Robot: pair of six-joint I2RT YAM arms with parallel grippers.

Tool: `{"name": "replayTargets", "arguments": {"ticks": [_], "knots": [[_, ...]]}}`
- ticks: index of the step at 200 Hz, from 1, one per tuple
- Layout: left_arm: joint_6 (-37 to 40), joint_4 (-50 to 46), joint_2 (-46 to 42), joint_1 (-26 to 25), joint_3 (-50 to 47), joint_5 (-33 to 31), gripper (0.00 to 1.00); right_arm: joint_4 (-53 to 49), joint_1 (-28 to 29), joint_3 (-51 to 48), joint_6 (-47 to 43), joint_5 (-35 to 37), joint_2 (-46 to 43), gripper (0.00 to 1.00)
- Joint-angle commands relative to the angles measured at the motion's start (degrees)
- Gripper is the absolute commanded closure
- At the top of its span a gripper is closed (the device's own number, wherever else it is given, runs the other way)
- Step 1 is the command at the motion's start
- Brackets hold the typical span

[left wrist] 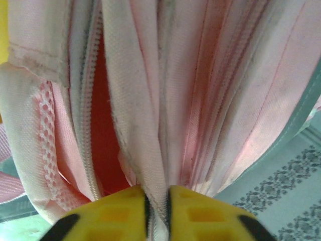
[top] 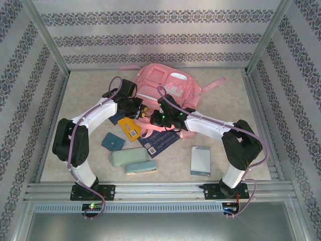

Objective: Pack the student bag

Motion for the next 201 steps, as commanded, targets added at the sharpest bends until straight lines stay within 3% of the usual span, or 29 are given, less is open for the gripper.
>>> {"name": "replayTargets", "arguments": {"ticks": [1,18,47,66,98,114,156,201], "knots": [[1.52,-0.48,0.43,-0.69,2.11,0.01,0.87,1.54,0.70,1.45,-1.68,1.61,-0.40,1.00],[1.78,-0.79,0.15,-0.70,1.55,-0.01,0.86,1.44,0.75,1.18,-2.00,1.88,-0.70,1.00],[1.53,-1.81,0.49,-0.66,0.71,0.79,0.70,1.62,0.76,0.65,-1.69,1.66,-0.66,1.00],[1.82,-2.42,0.67,-0.82,0.49,0.66,0.68,1.98,0.72,0.49,-1.51,1.70,-0.61,1.00],[2.24,-0.70,2.48,-0.68,1.09,0.49,0.84,1.99,0.76,0.78,-1.68,1.27,-0.34,1.00],[3.09,-0.84,4.39,-0.57,3.63,0.67,1.00,0.86,0.89,0.98,-2.83,1.57,-0.43,1.00],[6.85,-9.68,3.34,0.91,12.44,-4.27,1.00,-4.81,0.62,0.56,-8.64,3.06,-3.00,1.00],[7.04,-12.08,-1.22,2.08,15.24,-6.41,1.00,-6.09,-0.86,-2.96,-10.27,3.05,-6.33,1.00]]}}
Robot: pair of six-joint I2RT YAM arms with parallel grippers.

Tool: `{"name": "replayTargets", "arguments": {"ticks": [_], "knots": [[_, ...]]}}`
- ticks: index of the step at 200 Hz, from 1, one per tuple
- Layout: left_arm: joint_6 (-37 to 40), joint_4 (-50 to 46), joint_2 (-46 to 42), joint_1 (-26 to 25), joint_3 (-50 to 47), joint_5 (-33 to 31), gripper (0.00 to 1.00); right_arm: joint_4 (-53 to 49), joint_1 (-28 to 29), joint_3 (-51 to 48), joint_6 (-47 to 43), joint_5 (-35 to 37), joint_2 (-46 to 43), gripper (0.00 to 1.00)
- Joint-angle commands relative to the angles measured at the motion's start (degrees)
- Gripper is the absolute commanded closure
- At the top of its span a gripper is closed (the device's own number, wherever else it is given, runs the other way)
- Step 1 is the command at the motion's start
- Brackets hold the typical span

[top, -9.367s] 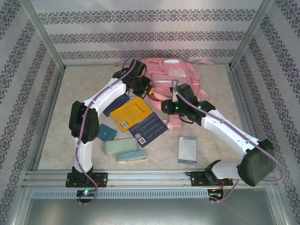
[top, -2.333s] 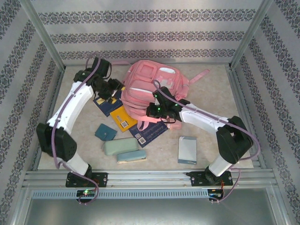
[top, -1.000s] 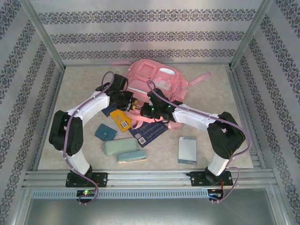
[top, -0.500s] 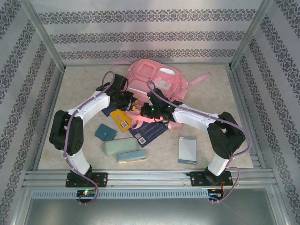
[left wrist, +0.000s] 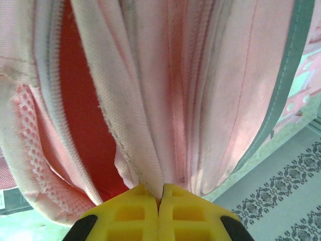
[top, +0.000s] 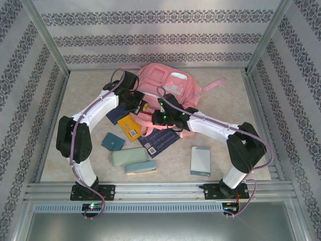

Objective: Pack the student bag

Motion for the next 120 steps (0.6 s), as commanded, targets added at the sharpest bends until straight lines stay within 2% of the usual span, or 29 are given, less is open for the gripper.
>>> {"name": "replayTargets", "arguments": {"ticks": [1,41,120], "knots": [[1.52,-1.61,-3.99,1.90,3.57,-4.81,1.00,-4.12,-0.82,-2.63,-2.54,1.07,-2.96,1.00],[2.93,-4.44,-6.03,1.98,6.37,-6.16,1.00,-3.92,-2.29,-4.02,-3.63,1.18,-4.73,1.00],[4.62,-7.42,-7.22,2.99,11.15,-6.61,1.00,-3.75,-9.06,-6.46,-6.70,0.02,-7.60,1.00]]}}
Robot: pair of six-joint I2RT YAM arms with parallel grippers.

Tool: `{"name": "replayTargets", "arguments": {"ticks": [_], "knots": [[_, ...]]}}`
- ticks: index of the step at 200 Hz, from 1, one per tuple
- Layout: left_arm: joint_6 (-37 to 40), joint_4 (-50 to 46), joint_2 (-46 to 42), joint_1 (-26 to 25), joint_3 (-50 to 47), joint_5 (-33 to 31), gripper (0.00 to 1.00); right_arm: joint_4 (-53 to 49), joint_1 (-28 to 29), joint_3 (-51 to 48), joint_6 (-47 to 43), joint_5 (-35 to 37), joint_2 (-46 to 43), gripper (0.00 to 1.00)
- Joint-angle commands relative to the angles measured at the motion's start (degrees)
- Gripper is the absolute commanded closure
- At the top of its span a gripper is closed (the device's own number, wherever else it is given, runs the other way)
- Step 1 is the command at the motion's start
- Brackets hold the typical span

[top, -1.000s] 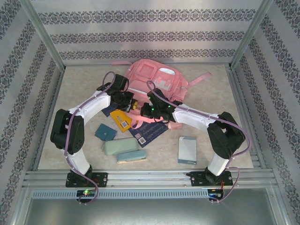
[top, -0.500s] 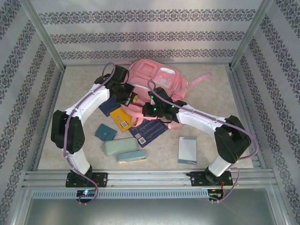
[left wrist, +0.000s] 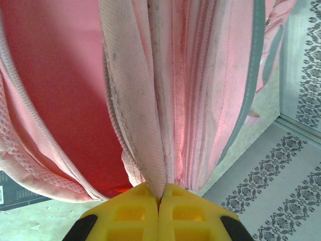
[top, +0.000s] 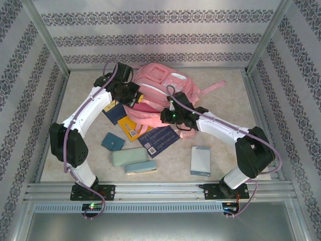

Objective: Pack the student bag

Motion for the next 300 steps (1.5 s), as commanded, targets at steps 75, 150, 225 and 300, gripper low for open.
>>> {"name": "replayTargets", "arguments": {"ticks": [75,150,225,300], "knots": [[4.60,-4.30,-2.99,1.59,8.83,-2.93,1.00,1.01,-14.18,-7.58,-0.50,-0.71,-1.94,1.00],[6.63,-6.15,-2.37,1.87,10.77,-3.07,1.00,2.61,-21.59,-6.79,-1.16,-2.75,2.20,0.89],[8.29,-6.01,-0.10,1.93,12.71,-1.56,1.00,1.85,-21.38,-8.38,-7.00,-3.10,-7.54,0.66],[10.31,-5.18,2.59,1.67,14.18,1.93,1.00,7.78,-10.07,-4.66,-29.23,-5.92,-16.93,0.52]]}}
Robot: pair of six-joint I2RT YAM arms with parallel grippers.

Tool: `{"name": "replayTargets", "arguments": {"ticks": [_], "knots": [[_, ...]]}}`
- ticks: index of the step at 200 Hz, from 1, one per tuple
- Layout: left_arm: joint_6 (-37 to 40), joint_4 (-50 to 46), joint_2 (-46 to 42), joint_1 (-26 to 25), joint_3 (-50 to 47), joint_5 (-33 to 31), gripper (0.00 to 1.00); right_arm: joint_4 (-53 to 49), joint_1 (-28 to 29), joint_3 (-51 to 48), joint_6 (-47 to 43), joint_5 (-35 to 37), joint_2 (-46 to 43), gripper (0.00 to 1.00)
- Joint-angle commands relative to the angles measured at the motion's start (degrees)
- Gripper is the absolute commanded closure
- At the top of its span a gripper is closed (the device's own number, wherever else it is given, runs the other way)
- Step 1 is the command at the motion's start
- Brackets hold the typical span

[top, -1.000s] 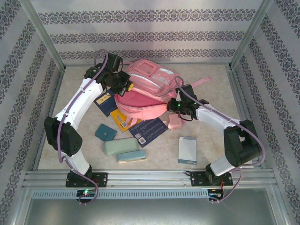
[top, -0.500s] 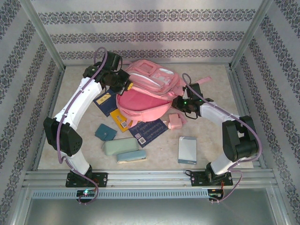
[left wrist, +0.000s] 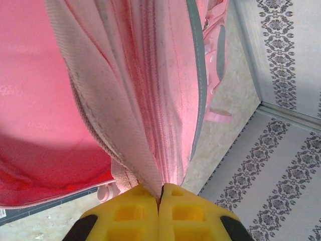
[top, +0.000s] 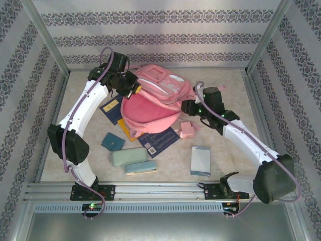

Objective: Pack the student bag

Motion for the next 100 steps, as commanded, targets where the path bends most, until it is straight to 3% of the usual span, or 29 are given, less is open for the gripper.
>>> {"name": "replayTargets", "arguments": {"ticks": [1,31,57,100], "knots": [[2.32,1.00,0.41,0.53,2.43,1.90,1.00,4.34,3.39,2.95,-11.62,-2.80,1.12,0.51],[2.98,1.07,0.38,0.44,2.03,2.60,1.00,3.09,9.32,9.36,-22.84,-3.82,6.06,0.37],[3.07,1.19,-0.05,0.39,1.50,2.83,1.00,0.34,12.44,16.38,-26.45,-3.59,12.71,0.32],[2.50,2.32,-0.53,0.13,0.69,3.73,1.00,-3.23,14.35,24.23,-28.04,-0.41,22.44,0.35]]}}
